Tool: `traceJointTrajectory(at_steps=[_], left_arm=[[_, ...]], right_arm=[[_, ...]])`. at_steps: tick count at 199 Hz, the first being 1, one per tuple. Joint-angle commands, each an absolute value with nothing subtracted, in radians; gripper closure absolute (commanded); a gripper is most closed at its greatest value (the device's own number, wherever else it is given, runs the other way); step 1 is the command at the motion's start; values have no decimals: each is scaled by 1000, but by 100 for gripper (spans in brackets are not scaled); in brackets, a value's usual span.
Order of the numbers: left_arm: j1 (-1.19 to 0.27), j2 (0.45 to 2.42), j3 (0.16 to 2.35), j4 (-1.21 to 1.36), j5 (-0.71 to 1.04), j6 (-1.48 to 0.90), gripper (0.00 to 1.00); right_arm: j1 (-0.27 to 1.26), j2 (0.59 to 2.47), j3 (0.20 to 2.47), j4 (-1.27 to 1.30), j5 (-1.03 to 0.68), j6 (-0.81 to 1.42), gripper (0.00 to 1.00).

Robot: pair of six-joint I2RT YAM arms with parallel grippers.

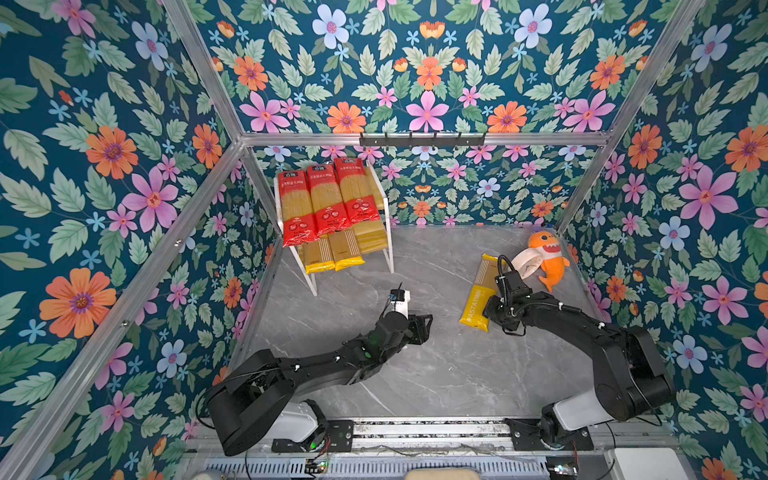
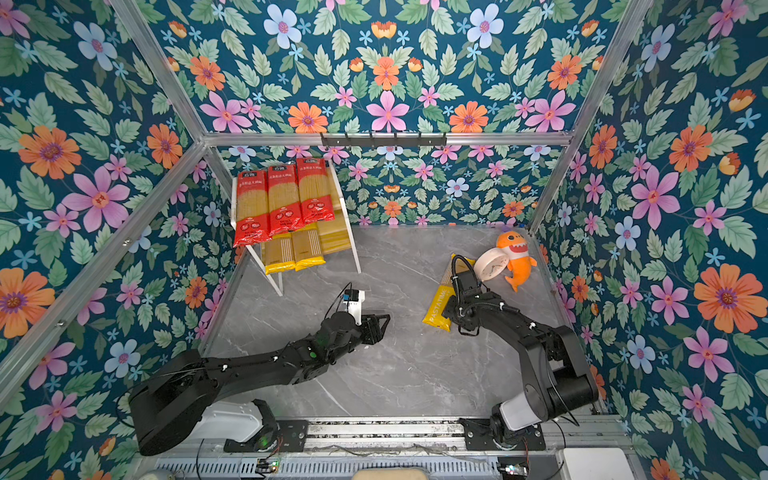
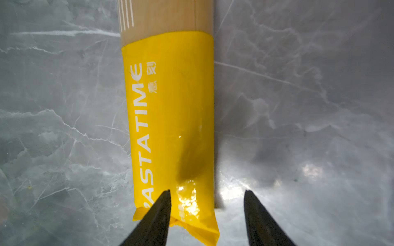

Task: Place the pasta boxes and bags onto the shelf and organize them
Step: 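Withdraw the right gripper and reach the last yellow pack by the orange toy, then grasp the yellow pack's end with the right gripper and drag it toward the table center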

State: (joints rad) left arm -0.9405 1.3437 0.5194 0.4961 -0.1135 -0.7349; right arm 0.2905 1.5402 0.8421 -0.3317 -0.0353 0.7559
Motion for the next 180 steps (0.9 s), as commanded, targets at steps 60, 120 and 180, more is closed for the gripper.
traceJointTrajectory(at_steps=[60, 120, 180], left_arm=[[-940, 1290, 477, 512, -176, -746, 38], [-939, 1305, 483, 530, -180, -765, 38], [-939, 1365, 474, 574, -114, -868, 38]], right_arm=[[424, 1593, 824, -290, -160, 633, 85], [556, 1478, 777, -451, -236, 558, 79], [426, 1512, 908, -391, -448, 443, 52]])
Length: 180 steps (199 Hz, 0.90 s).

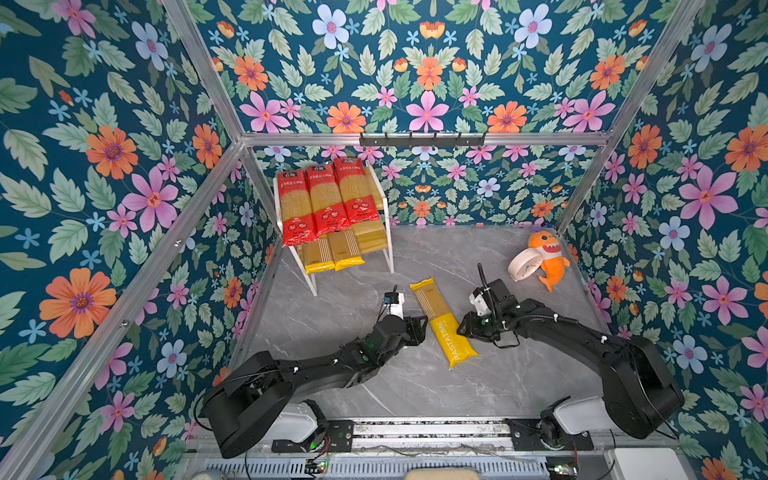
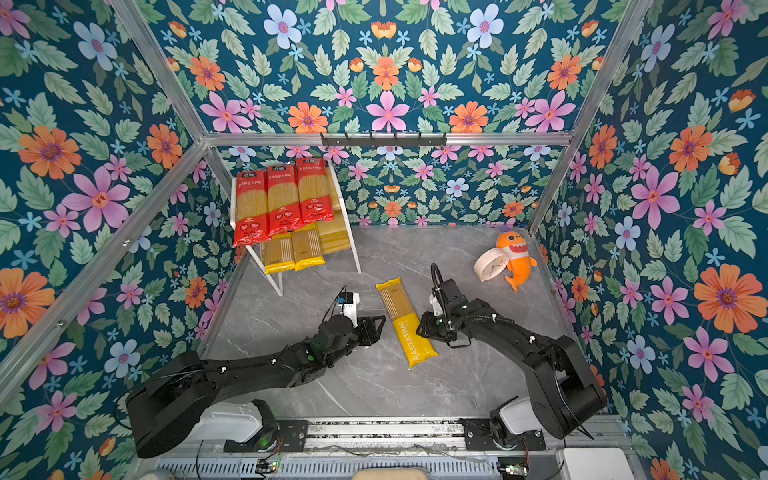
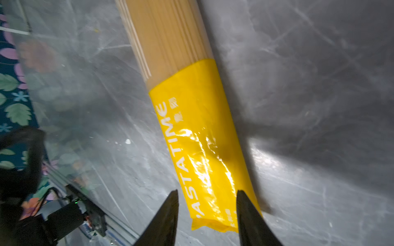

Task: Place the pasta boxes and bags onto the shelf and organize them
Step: 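Grasp the yellow pack's end with the right gripper and drag it toward the table center, then grasp the yellow pack with the left gripper while the right holds it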

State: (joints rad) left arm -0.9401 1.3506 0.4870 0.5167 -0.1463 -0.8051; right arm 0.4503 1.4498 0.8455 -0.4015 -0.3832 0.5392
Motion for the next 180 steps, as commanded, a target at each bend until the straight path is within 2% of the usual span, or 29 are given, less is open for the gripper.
traceJointTrajectory(at_steps=[1, 48, 95, 105, 144, 180], left_arm=[[-939, 1366, 473, 575, -113, -871, 38], [-938, 1367, 414, 607, -109, -957, 39], [-914, 1330, 382, 603, -120, -970, 39], [-906, 1323, 379, 595, -118, -968, 39], [-855, 1255, 351, 575, -97, -949, 39], [-716, 1126, 284, 587, 11, -939, 39]], right_arm=[[426, 1518, 913, -393, -446, 436, 52], [421, 1735, 1102, -437, -374, 292, 50], [448, 1850, 1116, -399, -394, 300, 52], [456, 1857, 1109, -383, -403, 314, 57], [460, 1781, 1030, -258, -430, 383, 90], [461, 1667, 964, -166, -462, 433, 98]])
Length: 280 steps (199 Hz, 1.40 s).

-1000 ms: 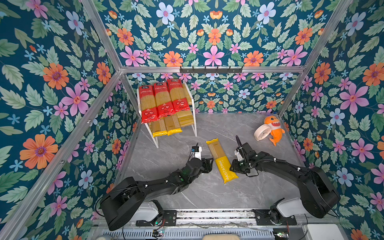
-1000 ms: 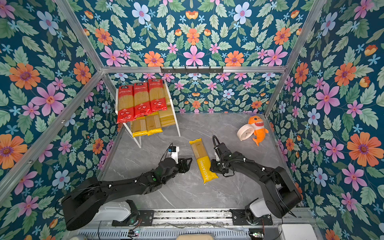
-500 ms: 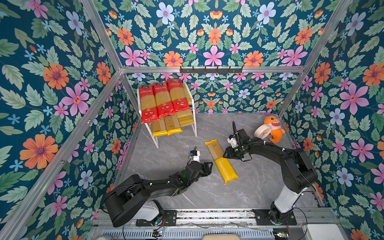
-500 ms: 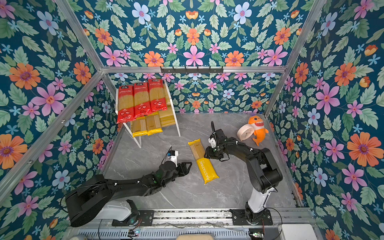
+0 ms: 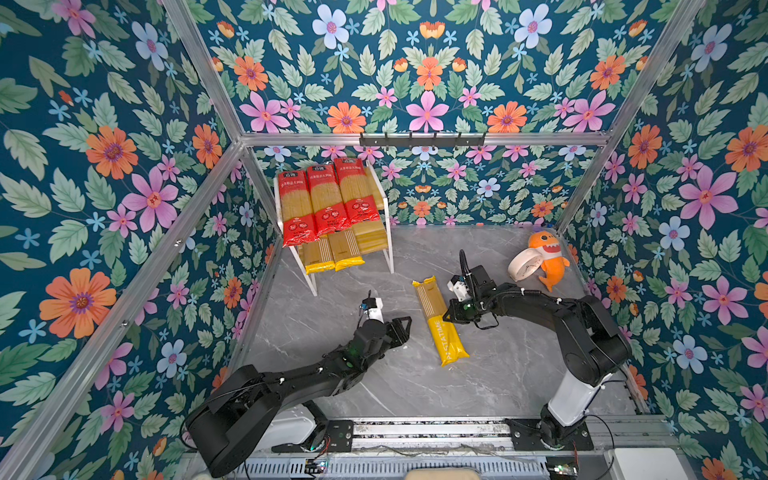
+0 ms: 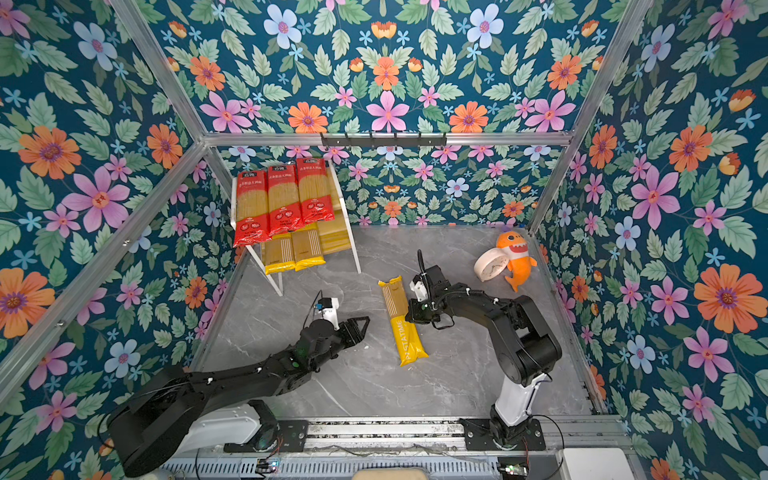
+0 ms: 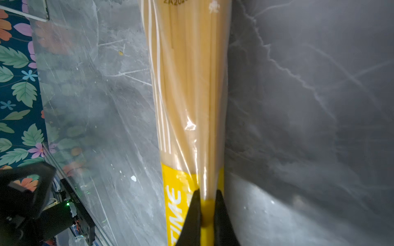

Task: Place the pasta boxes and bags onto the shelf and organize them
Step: 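Grasp the yellow pack with the left gripper while the right holds it, then lift the yellow pack upright with both grippers and tilt it toward the shelf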

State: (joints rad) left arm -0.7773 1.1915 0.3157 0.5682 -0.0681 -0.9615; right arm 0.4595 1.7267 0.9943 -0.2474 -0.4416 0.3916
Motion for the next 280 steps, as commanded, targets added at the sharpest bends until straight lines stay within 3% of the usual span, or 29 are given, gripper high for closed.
traceJointTrajectory(at_steps=[1, 39, 73, 113, 175, 240, 280], left_arm=[[-713, 1121, 283, 588, 13, -938, 39], [-676, 984, 229, 588, 19, -865, 36], [-667, 954, 155, 763, 82, -878, 31], [-668, 1031, 130, 992, 211, -871, 27], [-669, 1201, 177, 1262, 374, -799, 24], [-568, 1402, 203, 1642, 559, -949, 30], [-568, 1467, 256, 1677, 640, -1003, 39]], right_arm=[[461, 1667, 962, -164, -463, 433, 98], [522, 1491, 906, -76, -375, 357, 100], [569, 1394, 878, 61, -357, 314, 100], [637, 1300, 844, 294, -398, 274, 100], [660, 1321, 816, 681, -529, 437, 100], [694, 1363, 827, 786, -650, 507, 100], [698, 1395, 808, 844, -644, 546, 100]])
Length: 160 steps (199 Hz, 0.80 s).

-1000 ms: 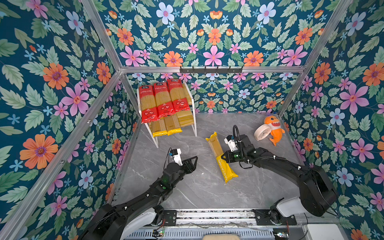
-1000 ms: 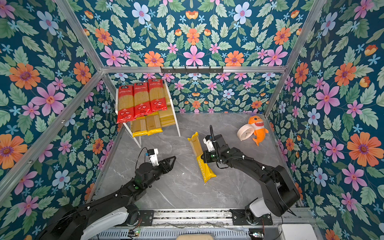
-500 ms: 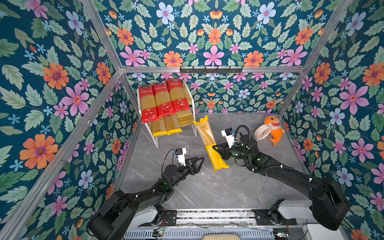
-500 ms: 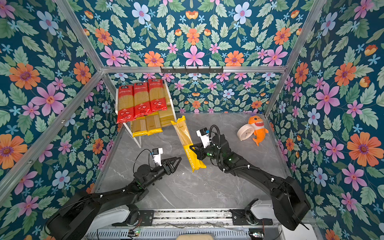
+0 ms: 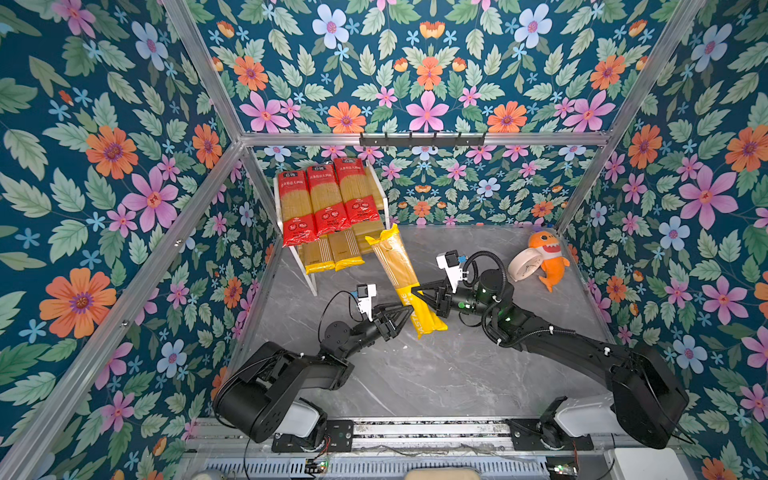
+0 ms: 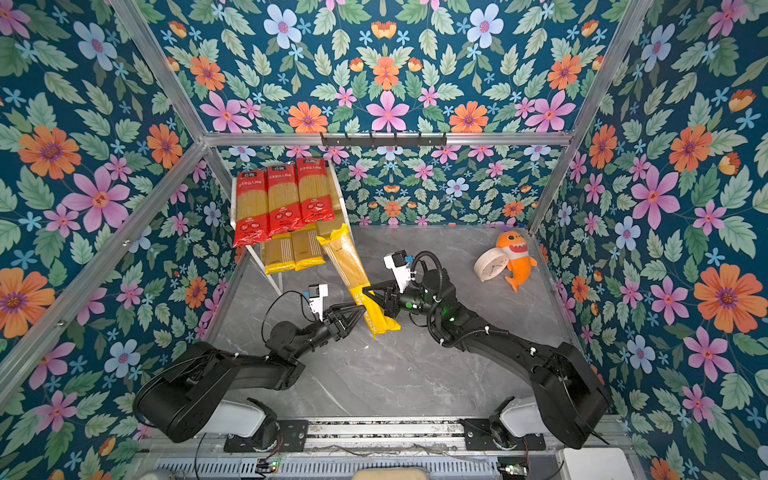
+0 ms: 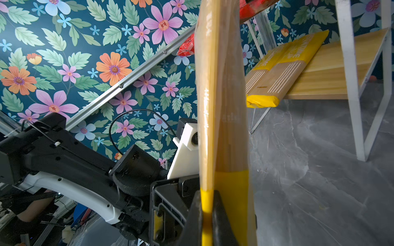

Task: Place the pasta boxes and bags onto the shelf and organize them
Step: 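Lift the yellow pack upright with both grippers and tilt it toward the shelf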

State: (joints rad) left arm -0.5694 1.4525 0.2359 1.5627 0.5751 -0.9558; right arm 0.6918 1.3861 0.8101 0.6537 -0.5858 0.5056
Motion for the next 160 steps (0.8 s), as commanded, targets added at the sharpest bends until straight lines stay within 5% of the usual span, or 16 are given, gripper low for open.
traceJointTrajectory(at_steps=[1, 27, 65, 100, 160], left_arm=[[-568, 1467, 256, 1677, 640, -1003, 39], [-568, 1447, 262, 1676, 651, -997, 45], [-565, 1448, 250, 1676, 624, -1007, 69], [-531, 1475, 244, 1677, 601, -1052, 80], [-412, 1485, 176, 1675, 497, -1160, 84]], right_arm=[[698, 1396, 808, 844, -645, 547, 100], [697, 1420, 807, 865, -643, 569, 100], [696, 1427, 807, 841, -602, 600, 100], [695, 1397, 775, 772, -557, 622, 63], [675, 1255, 573, 559, -344, 691, 49]])
